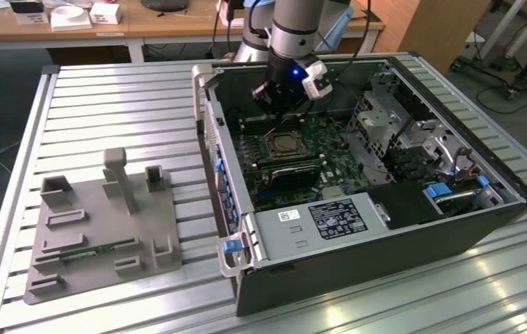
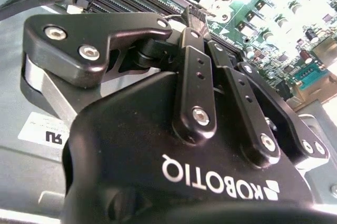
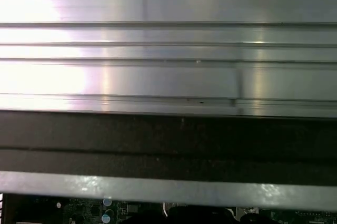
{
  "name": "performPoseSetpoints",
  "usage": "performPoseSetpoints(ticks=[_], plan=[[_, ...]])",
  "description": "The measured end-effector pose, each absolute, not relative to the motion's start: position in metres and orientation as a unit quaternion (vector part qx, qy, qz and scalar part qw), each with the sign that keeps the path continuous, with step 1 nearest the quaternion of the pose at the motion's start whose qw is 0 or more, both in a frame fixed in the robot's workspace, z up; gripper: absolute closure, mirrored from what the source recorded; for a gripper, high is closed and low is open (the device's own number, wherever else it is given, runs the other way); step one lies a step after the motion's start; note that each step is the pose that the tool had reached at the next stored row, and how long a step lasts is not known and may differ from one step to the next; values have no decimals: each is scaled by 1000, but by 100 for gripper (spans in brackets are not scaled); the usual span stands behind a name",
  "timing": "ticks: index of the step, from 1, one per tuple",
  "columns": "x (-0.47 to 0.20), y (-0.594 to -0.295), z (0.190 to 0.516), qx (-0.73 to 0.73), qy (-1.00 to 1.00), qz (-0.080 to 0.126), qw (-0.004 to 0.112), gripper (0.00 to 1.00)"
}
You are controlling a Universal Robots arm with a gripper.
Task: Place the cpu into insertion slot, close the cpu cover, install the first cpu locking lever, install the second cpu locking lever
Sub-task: 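Install the first cpu locking lever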
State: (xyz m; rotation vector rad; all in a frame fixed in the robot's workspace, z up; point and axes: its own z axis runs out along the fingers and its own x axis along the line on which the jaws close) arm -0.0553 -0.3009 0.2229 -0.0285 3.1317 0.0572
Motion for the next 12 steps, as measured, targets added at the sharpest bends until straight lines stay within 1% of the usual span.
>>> performPoseSetpoints(ticks=[12], plan=[[-49, -299, 213, -9, 1000, 18, 5, 90]])
